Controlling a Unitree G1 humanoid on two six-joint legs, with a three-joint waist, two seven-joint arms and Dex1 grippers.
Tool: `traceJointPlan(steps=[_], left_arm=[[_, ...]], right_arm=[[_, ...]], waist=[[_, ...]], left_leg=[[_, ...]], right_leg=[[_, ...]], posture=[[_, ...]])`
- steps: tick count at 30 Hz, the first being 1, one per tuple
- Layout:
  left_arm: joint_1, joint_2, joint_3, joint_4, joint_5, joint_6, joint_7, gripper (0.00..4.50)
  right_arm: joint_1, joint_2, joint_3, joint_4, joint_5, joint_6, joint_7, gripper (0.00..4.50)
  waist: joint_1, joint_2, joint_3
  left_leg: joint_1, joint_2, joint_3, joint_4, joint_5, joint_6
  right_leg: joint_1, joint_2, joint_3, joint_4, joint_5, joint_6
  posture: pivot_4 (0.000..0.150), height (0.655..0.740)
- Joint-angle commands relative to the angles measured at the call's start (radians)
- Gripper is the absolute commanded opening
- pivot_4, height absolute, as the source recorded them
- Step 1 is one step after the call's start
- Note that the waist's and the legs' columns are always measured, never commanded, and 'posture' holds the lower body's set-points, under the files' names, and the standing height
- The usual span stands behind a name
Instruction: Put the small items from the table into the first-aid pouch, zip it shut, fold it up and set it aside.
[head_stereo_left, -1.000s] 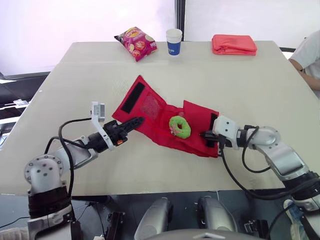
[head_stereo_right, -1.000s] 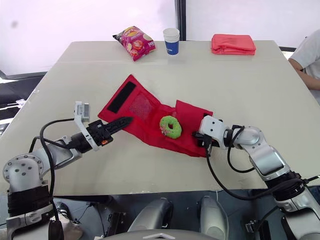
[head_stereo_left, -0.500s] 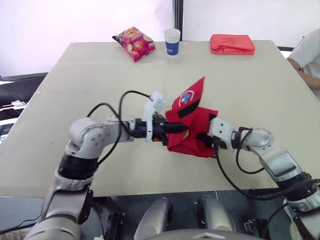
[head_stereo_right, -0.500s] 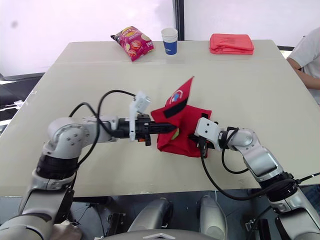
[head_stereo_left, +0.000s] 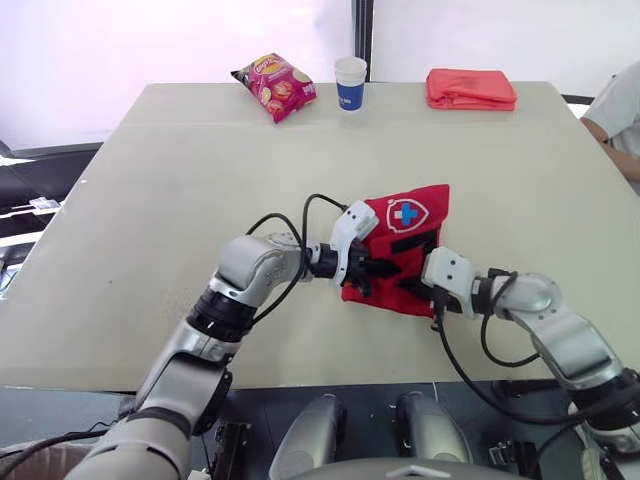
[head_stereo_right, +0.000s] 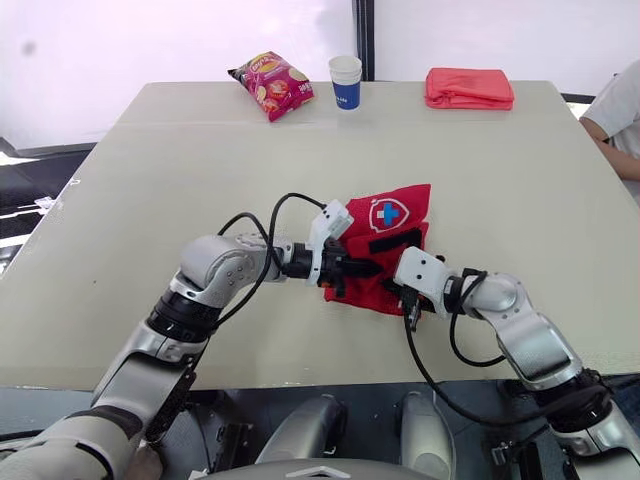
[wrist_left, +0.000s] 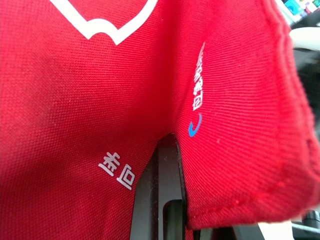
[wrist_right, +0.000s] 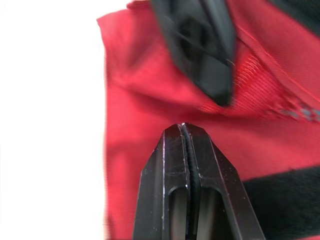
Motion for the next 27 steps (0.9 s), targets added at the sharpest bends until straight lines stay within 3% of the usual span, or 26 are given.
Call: traceJointPlan(steps=[1, 2, 5, 9, 15, 19, 20, 21, 24, 27], left_arm=[[-0.013, -0.008, -0.025, 0.001, 0.044, -0.045, -0.071, 0.96], [-0.015, -0.005, -0.031, -0.001, 0.046, -0.045, -0.098, 1.29], [-0.012, -0.01, -0.01, 0.005, 0.044, -0.054, -0.152, 2.91], [-0.028, -0.026, 0.11, 0.053, -0.125, 0.084, -0.286, 4.45], [-0.068, -0.096, 0.18, 0.175, -0.113, 0.032, -0.317, 4.45], [-0.116, -0.193, 0.262, 0.266, -0.085, -0.043, -0.221, 4.45], [-0.128, -0.214, 0.278, 0.282, -0.076, -0.068, -0.203, 3.88], [-0.147, -0.236, 0.291, 0.304, -0.067, -0.096, -0.192, 3.71], [-0.187, -0.29, 0.301, 0.359, -0.022, -0.178, -0.161, 2.31], [-0.216, -0.324, 0.229, 0.417, 0.121, -0.336, -0.126, 0.87]], right_arm=[[0.033, -0.021, -0.088, -0.147, 0.053, 0.064, -0.021, 0.0], [0.044, -0.026, -0.105, -0.174, 0.067, 0.081, -0.023, 0.0], [0.095, -0.046, -0.206, -0.281, 0.153, 0.142, -0.017, 0.0], [0.233, -0.075, -0.496, -0.452, 0.367, 0.245, 0.009, 0.0], [0.374, -0.115, -0.719, -0.498, 0.472, 0.265, 0.001, 0.0], [0.408, -0.123, -0.787, -0.5, 0.522, 0.251, -0.014, 0.0], [0.417, -0.126, -0.801, -0.5, 0.528, 0.247, -0.016, 0.0], [0.427, -0.127, -0.822, -0.498, 0.539, 0.242, -0.015, 0.0], [0.452, -0.13, -0.864, -0.491, 0.562, 0.228, -0.015, 0.0], [0.483, -0.131, -0.897, -0.489, 0.583, 0.21, -0.015, 0.0]], waist=[[0.001, 0.0, 0.0], [0.002, 0.0, 0.0], [-0.001, 0.0, 0.0], [0.0, 0.001, 0.001], [0.004, 0.001, 0.001], [0.003, 0.0, 0.001], [0.003, 0.0, 0.001], [0.003, 0.0, 0.001], [0.002, 0.0, 0.001], [0.003, 0.0, 0.001]], left_leg=[[0.0, 0.0, 0.0, 0.0, 0.0, 0.0], [0.0, 0.0, 0.0, 0.0, 0.0, 0.0], [-0.001, 0.0, -0.001, 0.0, 0.0, 0.0], [-0.002, 0.0, -0.003, 0.0, 0.0, 0.0], [0.001, 0.0, -0.005, 0.0, 0.0, 0.0], [0.0, 0.0, -0.005, 0.001, 0.0, 0.0], [0.0, 0.0, -0.006, 0.001, 0.0, 0.0], [0.0, 0.0, -0.006, 0.001, 0.0, 0.0], [0.0, 0.0, -0.006, 0.001, 0.0, 0.0], [0.0, 0.0, -0.005, 0.001, 0.0, 0.0]], right_leg=[[0.0, 0.0, 0.0, 0.0, 0.0, 0.0], [0.0, 0.0, 0.0, 0.0, 0.0, 0.0], [0.0, 0.0, -0.001, 0.0, 0.0, 0.0], [0.0, 0.0, -0.003, -0.001, 0.0, 0.0], [0.004, 0.0, -0.005, -0.002, 0.0, 0.0], [0.005, -0.001, -0.005, -0.003, 0.0, 0.001], [0.005, -0.001, -0.006, -0.003, 0.0, 0.001], [0.005, -0.001, -0.006, -0.003, 0.0, 0.001], [0.005, -0.001, -0.006, -0.004, 0.0, 0.001], [0.005, -0.001, -0.005, -0.004, 0.0, 0.001]], posture=[[0.15, 0.74], [0.15, 0.74], [0.15, 0.74], [0.15, 0.74], [0.15, 0.74], [0.15, 0.74], [0.15, 0.74], [0.15, 0.74], [0.15, 0.74], [0.15, 0.74]])
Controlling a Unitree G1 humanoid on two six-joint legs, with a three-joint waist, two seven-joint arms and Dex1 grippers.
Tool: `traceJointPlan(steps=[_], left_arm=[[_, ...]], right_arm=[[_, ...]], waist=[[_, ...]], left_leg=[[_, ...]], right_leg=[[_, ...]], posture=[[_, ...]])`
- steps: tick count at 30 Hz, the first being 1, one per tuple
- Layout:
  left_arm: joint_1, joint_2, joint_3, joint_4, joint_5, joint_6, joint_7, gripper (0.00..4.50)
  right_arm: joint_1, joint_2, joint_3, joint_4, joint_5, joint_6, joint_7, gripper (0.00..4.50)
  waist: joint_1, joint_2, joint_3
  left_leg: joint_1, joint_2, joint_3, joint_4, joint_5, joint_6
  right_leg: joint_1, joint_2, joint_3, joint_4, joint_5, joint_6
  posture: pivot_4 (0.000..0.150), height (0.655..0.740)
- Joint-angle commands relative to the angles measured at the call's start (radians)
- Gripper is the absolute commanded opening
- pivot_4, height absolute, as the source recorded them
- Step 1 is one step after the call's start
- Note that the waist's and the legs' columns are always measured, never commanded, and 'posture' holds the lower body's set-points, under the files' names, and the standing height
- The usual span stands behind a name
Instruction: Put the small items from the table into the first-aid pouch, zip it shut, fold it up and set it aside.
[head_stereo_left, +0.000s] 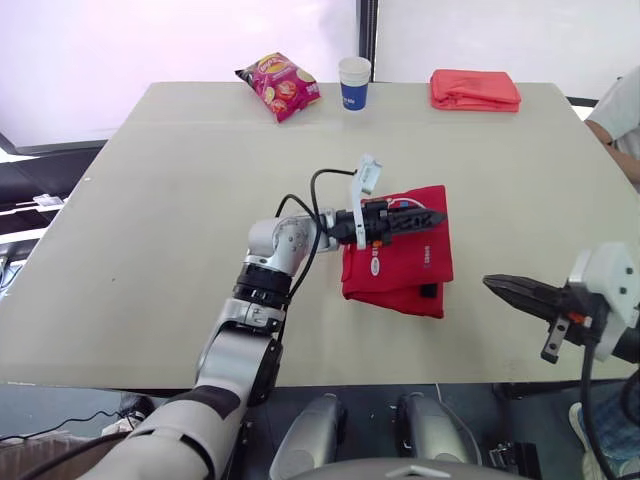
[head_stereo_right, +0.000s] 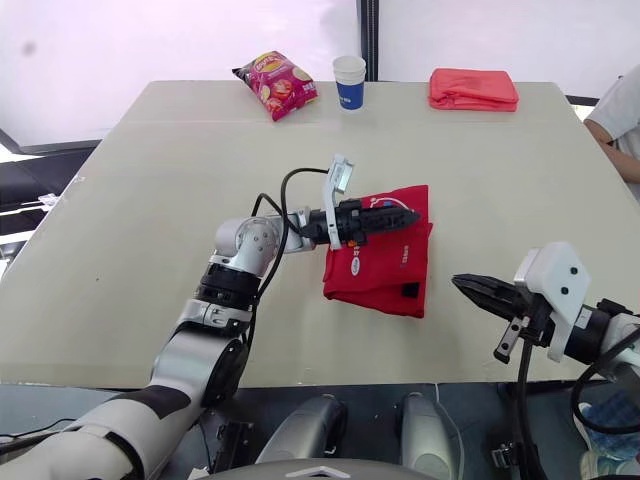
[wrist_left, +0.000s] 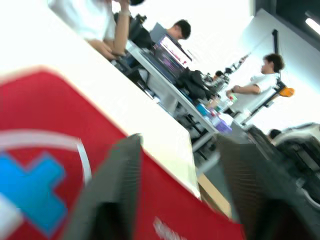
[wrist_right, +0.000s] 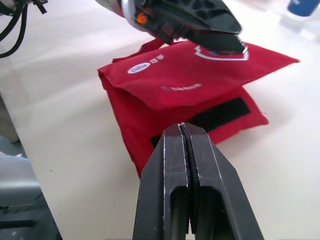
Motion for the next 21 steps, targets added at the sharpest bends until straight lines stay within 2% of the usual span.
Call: traceJointPlan(steps=[1, 2, 4, 8, 9, 11, 15, 19, 21], left_arm=[[-0.032, -0.024, -0.073, 0.043, 0.142, -0.161, 0.022, 0.32], [-0.031, -0.019, -0.127, 0.061, 0.195, -0.165, 0.022, 0.06], [-0.005, 0.014, -0.264, 0.065, 0.301, -0.196, -0.04, 0.06], [0.038, 0.021, -0.367, 0.101, 0.383, -0.2, -0.097, 0.06], [0.044, 0.015, -0.375, 0.119, 0.399, -0.208, -0.095, 0.0], [0.059, 0.007, -0.409, 0.208, 0.467, -0.283, -0.082, 0.0], [0.066, -0.007, -0.412, 0.326, 0.539, -0.396, -0.074, 0.0], [0.088, -0.011, -0.285, 0.223, 0.423, -0.421, -0.165, 0.0], [0.111, 0.013, -0.218, 0.114, 0.354, -0.416, -0.223, 0.0]], right_arm=[[0.024, -0.007, -0.062, -0.028, 0.033, -0.038, -0.003, 0.0], [0.036, 0.0, -0.084, -0.028, 0.05, -0.045, -0.001, 0.0], [0.065, 0.005, -0.125, -0.027, 0.075, -0.06, 0.014, 0.0], [0.111, -0.012, -0.169, 0.004, 0.094, -0.072, 0.025, 0.0], [0.114, -0.016, -0.177, 0.017, 0.119, -0.058, 0.022, 0.4], [0.125, -0.031, -0.18, 0.046, 0.121, -0.058, 0.043, 0.56], [0.126, -0.05, -0.155, 0.082, 0.116, -0.078, 0.046, 2.41], [0.086, -0.035, -0.118, 0.093, 0.124, -0.074, -0.022, 4.43], [0.068, -0.032, -0.078, 0.091, 0.108, -0.058, -0.073, 4.48]], waist=[[-0.001, 0.0, 0.0], [-0.001, 0.0, 0.0], [-0.001, 0.0, 0.0], [-0.001, 0.0, 0.0], [-0.001, 0.001, -0.001], [-0.001, 0.001, -0.002], [0.003, 0.0, -0.011], [0.0, 0.002, -0.016], [-0.005, 0.003, -0.016]], left_leg=[[0.0, 0.0, 0.0, 0.0, 0.0, 0.0], [0.0, 0.0, 0.0, 0.0, 0.0, 0.0], [0.0, 0.0, 0.0, 0.0, 0.0, 0.0], [0.002, 0.0, 0.001, 0.0, 0.0, 0.0], [0.002, 0.0, 0.001, 0.0, 0.0, 0.001], [0.003, 0.0, 0.001, 0.0, -0.001, 0.002], [0.017, 0.002, -0.002, -0.002, -0.005, 0.008], [0.018, 0.002, -0.003, -0.002, -0.006, 0.009], [0.017, 0.002, -0.003, -0.002, -0.006, 0.009]], right_leg=[[0.0, 0.0, 0.0, 0.0, 0.0, 0.0], [0.0, 0.0, 0.0, 0.0, 0.0, 0.0], [0.0, 0.0, 0.001, 0.0, 0.0, 0.0], [0.002, 0.001, 0.001, 0.0, 0.0, 0.0], [0.002, 0.001, 0.001, 0.0, 0.0, 0.0], [0.004, 0.0, 0.0, 0.0, 0.0, 0.0], [0.023, 0.0, -0.005, -0.011, -0.001, 0.002], [0.025, 0.0, -0.005, -0.012, -0.004, 0.007], [0.023, 0.0, -0.005, -0.012, -0.004, 0.007]], posture=[[0.15, 0.74], [0.15, 0.74], [0.15, 0.74], [0.15, 0.74], [0.15, 0.74], [0.15, 0.74], [0.15, 0.74], [0.15, 0.74], [0.15, 0.74]])
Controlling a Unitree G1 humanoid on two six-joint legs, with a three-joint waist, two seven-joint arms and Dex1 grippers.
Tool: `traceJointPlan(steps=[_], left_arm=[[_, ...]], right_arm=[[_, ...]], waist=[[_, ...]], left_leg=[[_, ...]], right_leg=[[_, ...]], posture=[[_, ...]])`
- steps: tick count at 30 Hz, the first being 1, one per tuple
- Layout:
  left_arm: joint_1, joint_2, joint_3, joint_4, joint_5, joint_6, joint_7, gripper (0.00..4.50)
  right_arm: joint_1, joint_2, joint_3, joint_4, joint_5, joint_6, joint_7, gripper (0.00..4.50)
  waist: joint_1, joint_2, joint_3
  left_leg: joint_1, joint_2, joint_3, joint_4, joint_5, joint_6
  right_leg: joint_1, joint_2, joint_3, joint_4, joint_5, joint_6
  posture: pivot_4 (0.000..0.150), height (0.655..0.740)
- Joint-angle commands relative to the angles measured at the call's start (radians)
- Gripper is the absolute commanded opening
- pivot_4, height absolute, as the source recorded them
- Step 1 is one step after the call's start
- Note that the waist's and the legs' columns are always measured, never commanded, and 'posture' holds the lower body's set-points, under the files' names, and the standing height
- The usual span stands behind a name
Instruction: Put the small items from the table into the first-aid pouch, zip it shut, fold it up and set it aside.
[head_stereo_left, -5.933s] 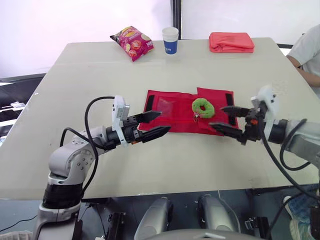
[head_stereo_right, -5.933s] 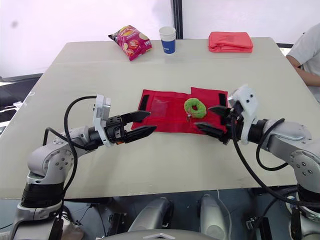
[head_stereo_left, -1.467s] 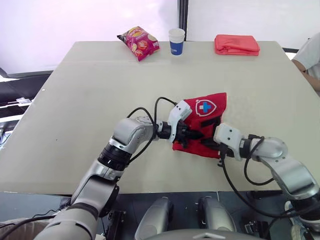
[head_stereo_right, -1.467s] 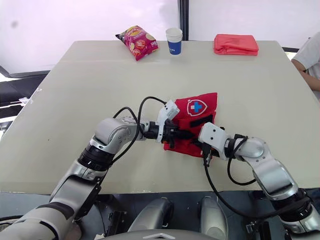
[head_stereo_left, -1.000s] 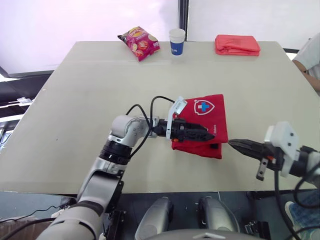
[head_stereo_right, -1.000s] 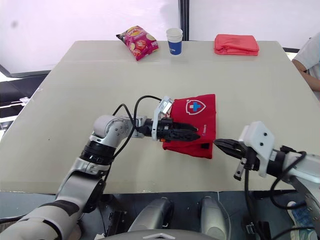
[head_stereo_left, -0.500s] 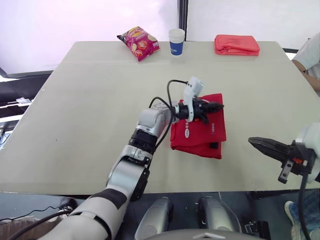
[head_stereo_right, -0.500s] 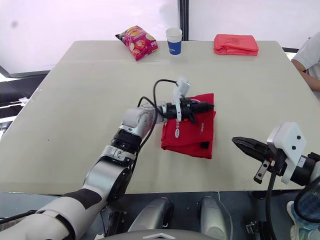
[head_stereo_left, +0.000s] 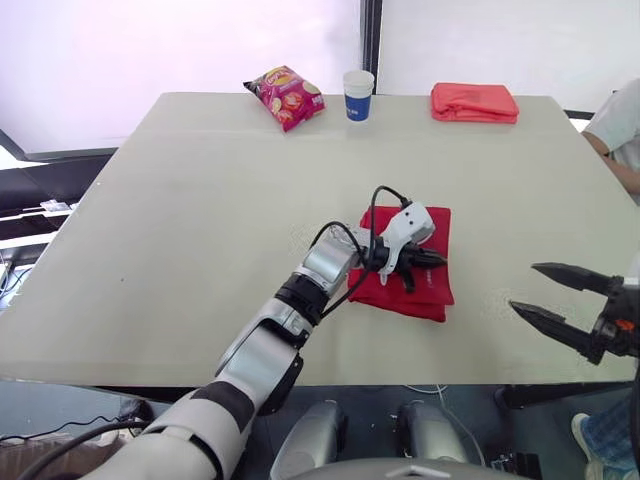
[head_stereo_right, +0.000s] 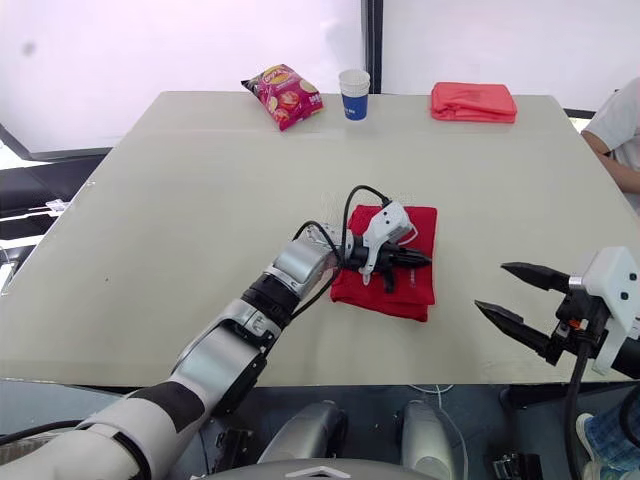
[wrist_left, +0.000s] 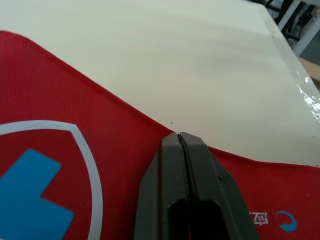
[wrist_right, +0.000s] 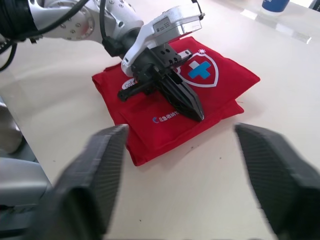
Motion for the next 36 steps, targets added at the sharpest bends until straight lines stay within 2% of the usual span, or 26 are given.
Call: traceJointPlan(steps=[1, 4, 5, 7, 10, 13, 14, 20, 24, 28, 29, 31, 32, 34, 35, 36], left_arm=[[0.062, 0.044, 0.092, -0.123, -0.101, 0.048, -0.083, 0.0], [0.098, 0.119, 0.169, -0.272, -0.156, 0.086, -0.096, 0.0], [0.113, 0.155, 0.195, -0.32, -0.178, 0.101, -0.11, 0.26], [0.151, 0.227, 0.243, -0.421, -0.231, 0.156, -0.128, 0.81], [0.233, 0.344, 0.311, -0.567, -0.295, 0.207, -0.158, 2.13], [0.342, 0.454, 0.408, -0.7, -0.376, 0.243, -0.181, 3.66], [0.363, 0.472, 0.425, -0.727, -0.398, 0.255, -0.177, 4.36], [0.54, 0.59, 0.522, -0.91, -0.489, 0.3, -0.17, 4.44], [0.598, 0.586, 0.552, -0.97, -0.525, 0.296, -0.107, 4.44], [0.633, 0.573, 0.554, -1.026, -0.552, 0.287, -0.059, 4.5], [0.641, 0.571, 0.553, -1.039, -0.559, 0.287, -0.05, 4.5], [0.653, 0.56, 0.537, -1.066, -0.572, 0.284, -0.037, 4.5], [0.655, 0.551, 0.528, -1.08, -0.581, 0.286, -0.026, 4.5], [0.64, 0.527, 0.507, -1.088, -0.59, 0.289, -0.003, 4.5], [0.629, 0.514, 0.495, -1.085, -0.592, 0.289, 0.007, 4.5], [0.618, 0.503, 0.485, -1.08, -0.593, 0.288, 0.016, 4.5]], right_arm=[[-0.033, 0.003, 0.051, -0.003, 0.006, 0.028, -0.094, 4.48], [-0.117, 0.014, 0.123, 0.02, 0.056, 0.138, -0.239, 4.48], [-0.156, 0.013, 0.153, 0.03, 0.066, 0.189, -0.297, 4.49], [-0.247, 0.033, 0.194, 0.089, 0.191, 0.297, -0.38, 4.5], [-0.381, 0.09, 0.279, 0.19, 0.265, 0.415, -0.493, 4.5], [-0.536, 0.197, 0.371, 0.346, 0.307, 0.546, -0.619, 4.5], [-0.569, 0.221, 0.381, 0.38, 0.312, 0.573, -0.647, 4.5], [-0.695, 0.302, 0.472, 0.559, 0.239, 0.645, -0.695, 4.5], [-0.711, 0.339, 0.481, 0.605, 0.248, 0.692, -0.681, 4.5], [-0.719, 0.343, 0.467, 0.587, 0.273, 0.749, -0.655, 2.55], [-0.719, 0.335, 0.465, 0.584, 0.267, 0.751, -0.65, 2.43], [-0.715, 0.295, 0.47, 0.573, 0.244, 0.745, -0.628, 1.63], [-0.712, 0.272, 0.469, 0.567, 0.235, 0.745, -0.617, 1.63], [-0.719, 0.198, 0.467, 0.563, 0.205, 0.733, -0.587, 0.74], [-0.726, 0.137, 0.474, 0.563, 0.18, 0.718, -0.561, 0.51], [-0.732, 0.076, 0.484, 0.564, 0.155, 0.701, -0.532, 0.09]], waist=[[-0.003, 0.001, 0.001], [-0.003, 0.001, 0.004], [-0.006, 0.001, 0.005], [-0.012, 0.001, 0.006], [-0.007, 0.002, 0.007], [-0.016, 0.002, 0.008], [-0.015, 0.003, 0.008], [-0.002, 0.005, 0.01], [-0.001, 0.005, 0.01], [-0.005, 0.006, 0.011], [-0.006, 0.006, 0.011], [-0.009, 0.007, 0.011], [-0.01, 0.007, 0.011], [-0.004, 0.008, 0.012], [0.0, 0.009, 0.012], [0.004, 0.01, 0.013]], left_leg=[[-0.002, 0.0, 0.0, 0.0, 0.0, 0.0], [-0.003, 0.002, 0.001, 0.0, 0.002, -0.004], [-0.004, 0.002, 0.001, 0.0, 0.002, -0.004], [-0.004, 0.002, 0.001, 0.0, 0.002, -0.004], [-0.004, 0.002, 0.001, -0.001, 0.002, -0.004], [-0.004, 0.002, 0.002, -0.001, 0.002, -0.004], [-0.004, 0.002, 0.002, -0.002, 0.002, -0.004], [-0.005, -0.001, 0.002, -0.002, 0.002, -0.004], [-0.005, -0.001, 0.002, -0.002, 0.002, -0.003], [-0.004, 0.0, 0.002, -0.002, 0.001, -0.002], [-0.004, 0.0, 0.002, -0.002, 0.001, -0.002], [-0.004, 0.0, 0.003, -0.003, 0.001, -0.002], [-0.004, 0.0, 0.003, -0.003, 0.001, -0.002], [-0.005, 0.0, 0.003, -0.003, 0.001, -0.002], [-0.005, -0.001, 0.003, -0.003, 0.001, -0.002], [-0.005, -0.001, 0.003, -0.003, 0.001, -0.001]], right_leg=[[-0.002, 0.0, 0.001, 0.0, 0.0, -0.001], [-0.005, 0.0, 0.002, 0.001, 0.002, -0.004], [-0.005, 0.0, 0.002, 0.001, 0.003, -0.004], [-0.006, 0.0, 0.004, 0.001, 0.003, -0.005], [-0.007, 0.0, 0.003, 0.001, 0.003, -0.005], [-0.007, 0.0, 0.006, 0.001, 0.003, -0.005], [-0.008, -0.001, 0.005, 0.001, 0.003, -0.005], [-0.009, 0.0, 0.005, 0.001, 0.003, -0.005], [-0.009, 0.0, 0.004, 0.001, 0.003, -0.005], [-0.009, 0.001, 0.004, 0.001, 0.003, -0.005], [-0.008, 0.001, 0.004, 0.001, 0.003, -0.005], [-0.009, 0.001, 0.005, 0.001, 0.003, -0.005], [-0.009, 0.001, 0.005, 0.001, 0.003, -0.005], [-0.009, 0.001, 0.004, 0.001, 0.003, -0.005], [-0.008, 0.0, 0.004, 0.001, 0.003, -0.005], [-0.008, 0.0, 0.004, 0.001, 0.003, -0.005]], posture=[[0.15, 0.74], [0.15, 0.74], [0.15, 0.74], [0.15, 0.74], [0.15, 0.74], [0.15, 0.74], [0.15, 0.74], [0.15, 0.74], [0.15, 0.74], [0.15, 0.74], [0.15, 0.74], [0.15, 0.74], [0.15, 0.74], [0.15, 0.74], [0.15, 0.74], [0.15, 0.74]])
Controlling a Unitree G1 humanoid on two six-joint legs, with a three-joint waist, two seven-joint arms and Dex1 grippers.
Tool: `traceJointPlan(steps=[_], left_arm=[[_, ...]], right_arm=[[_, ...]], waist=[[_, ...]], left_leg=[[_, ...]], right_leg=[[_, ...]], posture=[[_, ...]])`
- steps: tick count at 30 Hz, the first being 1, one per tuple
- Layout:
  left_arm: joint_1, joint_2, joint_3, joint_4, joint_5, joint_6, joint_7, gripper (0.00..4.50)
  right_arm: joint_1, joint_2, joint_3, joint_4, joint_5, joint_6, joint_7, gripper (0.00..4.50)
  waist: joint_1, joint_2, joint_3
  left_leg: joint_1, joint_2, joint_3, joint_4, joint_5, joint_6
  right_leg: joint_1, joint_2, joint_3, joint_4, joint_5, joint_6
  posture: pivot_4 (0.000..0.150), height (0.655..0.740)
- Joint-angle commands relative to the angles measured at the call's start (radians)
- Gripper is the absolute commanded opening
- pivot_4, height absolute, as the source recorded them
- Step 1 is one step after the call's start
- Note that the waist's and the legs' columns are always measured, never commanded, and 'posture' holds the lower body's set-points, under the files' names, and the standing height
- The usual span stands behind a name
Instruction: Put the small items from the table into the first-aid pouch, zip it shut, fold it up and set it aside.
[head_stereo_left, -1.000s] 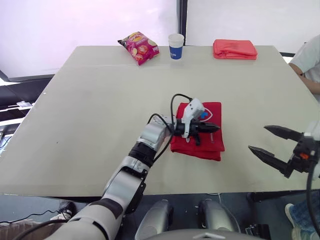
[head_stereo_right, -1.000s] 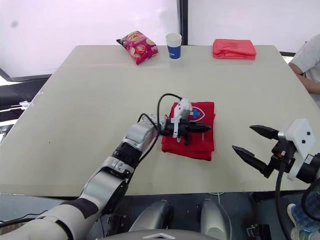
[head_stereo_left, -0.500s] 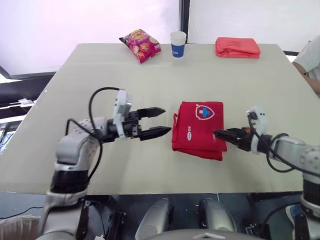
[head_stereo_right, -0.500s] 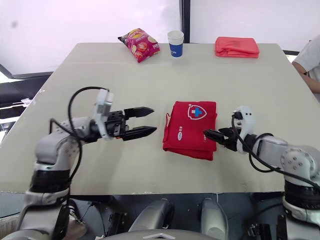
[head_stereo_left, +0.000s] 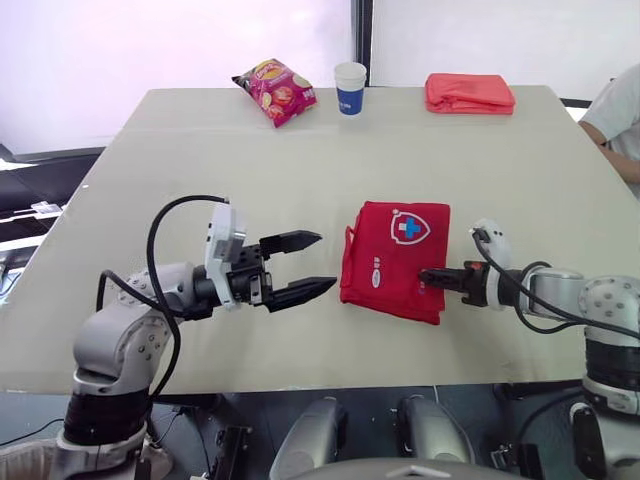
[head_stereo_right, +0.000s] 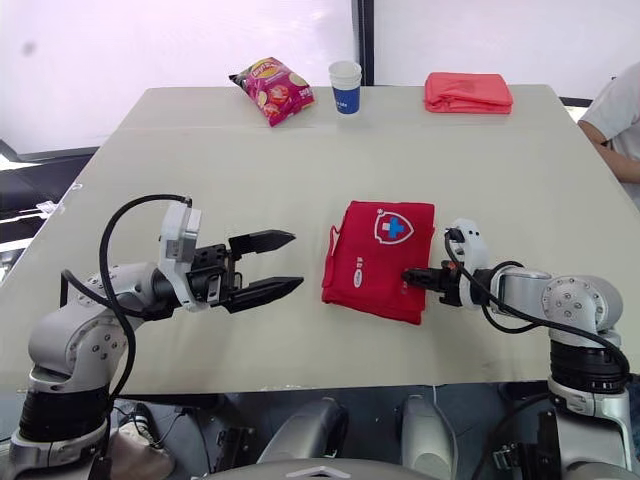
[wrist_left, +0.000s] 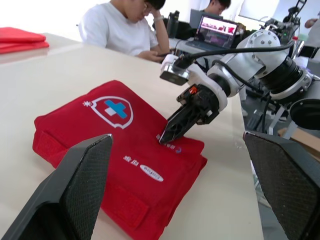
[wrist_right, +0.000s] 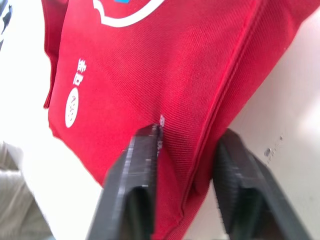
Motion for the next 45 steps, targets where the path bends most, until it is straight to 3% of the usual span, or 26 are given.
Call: traceJointPlan(steps=[1, 6, 10, 14, 19, 20, 22, 24, 27, 28, 29, 33, 35, 37, 41, 45], left_arm=[[-0.044, -0.038, -0.038, -0.021, -0.026, -0.01, 0.038, 4.5], [-0.093, -0.081, -0.087, 0.013, -0.019, -0.023, 0.054, 4.5], [-0.165, -0.129, -0.122, 0.065, -0.002, -0.051, 0.062, 4.5], [-0.222, -0.164, -0.141, 0.102, 0.01, -0.082, 0.061, 4.5], [-0.266, -0.184, -0.169, 0.133, 0.024, -0.107, 0.042, 4.5], [-0.266, -0.186, -0.173, 0.136, 0.029, -0.113, 0.039, 4.5], [-0.261, -0.187, -0.175, 0.135, 0.031, -0.119, 0.036, 4.5], [-0.254, -0.187, -0.177, 0.134, 0.034, -0.125, 0.035, 4.5], [-0.24, -0.18, -0.167, 0.133, 0.033, -0.127, 0.036, 4.5], [-0.236, -0.177, -0.163, 0.135, 0.032, -0.127, 0.035, 4.5], [-0.233, -0.175, -0.16, 0.138, 0.032, -0.126, 0.037, 4.5], [-0.227, -0.168, -0.148, 0.155, 0.028, -0.119, 0.044, 4.5], [-0.232, -0.171, -0.137, 0.176, 0.027, -0.103, 0.071, 4.5], [-0.235, -0.174, -0.125, 0.195, 0.042, -0.102, 0.109, 4.5], [-0.232, -0.176, -0.103, 0.21, 0.079, -0.112, 0.192, 4.5], [-0.202, -0.143, -0.07, 0.198, 0.07, -0.118, 0.181, 4.5]], right_arm=[[-0.022, -0.221, 0.013, -0.017, -0.111, -0.056, 0.094, 0.04], [-0.057, -0.552, 0.089, 0.081, -0.246, -0.21, 0.347, 0.04], [-0.225, -0.776, 0.368, 0.36, -0.59, -0.572, 0.687, 0.04], [-0.459, -0.728, 0.609, 0.685, -0.932, -0.909, 0.915, 0.04], [-0.663, -0.552, 0.724, 1.131, -1.175, -1.205, 0.952, 0.04], [-0.681, -0.529, 0.723, 1.192, -1.199, -1.243, 0.936, 0.62], [-0.694, -0.511, 0.713, 1.262, -1.236, -1.303, 0.906, 1.09], [-0.705, -0.509, 0.677, 1.294, -1.247, -1.322, 0.885, 2.01], [-0.658, -0.587, 0.555, 1.143, -1.183, -1.263, 0.918, 3.53], [-0.598, -0.636, 0.485, 1.015, -1.131, -1.199, 0.946, 4.16], [-0.528, -0.681, 0.414, 0.891, -1.08, -1.142, 0.964, 4.42], [-0.184, -0.757, 0.029, 0.429, -0.9, -0.934, 0.97, 4.42], [-0.057, -0.618, -0.254, 0.16, -0.803, -0.868, 0.892, 4.42], [-0.02, -0.455, -0.381, -0.061, -0.688, -0.808, 0.779, 4.42], [0.018, -0.212, -0.311, -0.285, -0.581, -0.759, 0.609, 4.42], [0.082, -0.049, -0.157, -0.342, -0.611, -0.851, 0.518, 4.42]], waist=[[0.008, 0.003, 0.002], [0.003, 0.005, 0.004], [-0.01, 0.007, 0.007], [-0.035, 0.004, 0.009], [-0.048, 0.002, 0.012], [-0.046, 0.002, 0.011], [-0.039, 0.002, 0.012], [-0.027, 0.002, 0.012], [-0.024, 0.002, 0.011], [-0.022, 0.003, 0.012], [-0.018, 0.005, 0.012], [-0.009, 0.008, 0.013], [-0.011, 0.007, 0.013], [-0.014, 0.007, 0.013], [-0.013, 0.007, 0.013], [-0.009, 0.005, 0.012]], left_leg=[[0.0, -0.001, -0.001, 0.001, 0.0, 0.0], [-0.001, -0.002, 0.0, 0.003, 0.001, -0.001], [-0.001, -0.001, 0.002, 0.002, 0.001, -0.001], [0.0, 0.001, 0.006, 0.001, 0.001, -0.002], [0.0, 0.003, 0.007, 0.0, 0.001, -0.003], [0.0, 0.003, 0.007, 0.0, 0.001, -0.003], [-0.001, 0.002, 0.006, 0.0, 0.001, -0.003], [-0.002, 0.002, 0.006, 0.0, 0.001, -0.003], [-0.008, 0.001, 0.006, 0.0, 0.001, -0.003], [-0.013, 0.001, 0.006, 0.002, 0.001, -0.003], [-0.016, 0.001, 0.007, 0.002, 0.001, -0.003], [-0.017, 0.002, 0.006, 0.0, 0.001, -0.003], [-0.015, 0.003, 0.006, 0.001, 0.001, -0.003], [-0.013, 0.004, 0.006, 0.003, 0.001, -0.003], [-0.012, 0.004, 0.006, 0.004, 0.002, -0.004], [-0.012, 0.003, 0.006, 0.004, 0.003, -0.005]], right_leg=[[0.001, -0.001, -0.001, 0.0, 0.0, 0.0], [0.002, -0.001, -0.002, -0.002, 0.0, 0.001], [0.002, 0.0, -0.001, -0.002, 0.0, 0.001], [0.001, 0.001, 0.001, -0.002, -0.001, 0.001], [-0.001, 0.001, 0.003, -0.003, 0.0, 0.001], [-0.001, 0.001, 0.003, -0.002, 0.0, 0.001], [-0.002, 0.001, 0.003, -0.002, 0.0, 0.0], [-0.004, 0.001, 0.003, -0.003, 0.0, 0.0], [-0.01, 0.0, 0.004, -0.001, 0.0, 0.0], [-0.016, 0.0, 0.005, 0.001, 0.0, 0.0], [-0.018, 0.0, 0.006, 0.002, 0.0, 0.0], [-0.019, 0.0, 0.005, 0.001, 0.0, 0.0], [-0.018, 0.0, 0.006, 0.002, 0.0, 0.0], [-0.016, 0.001, 0.006, 0.003, 0.001, 0.0], [-0.014, 0.001, 0.006, 0.003, 0.004, 0.001], [-0.014, 0.002, 0.005, 0.003, 0.004, 0.0]], posture=[[0.15, 0.74], [0.15, 0.74], [0.15, 0.74], [0.15, 0.74], [0.15, 0.74], [0.15, 0.74], [0.15, 0.74], [0.15, 0.74], [0.15, 0.74], [0.15, 0.74], [0.15, 0.74], [0.15, 0.74], [0.15, 0.74], [0.15, 0.74], [0.15, 0.74], [0.15, 0.74]])
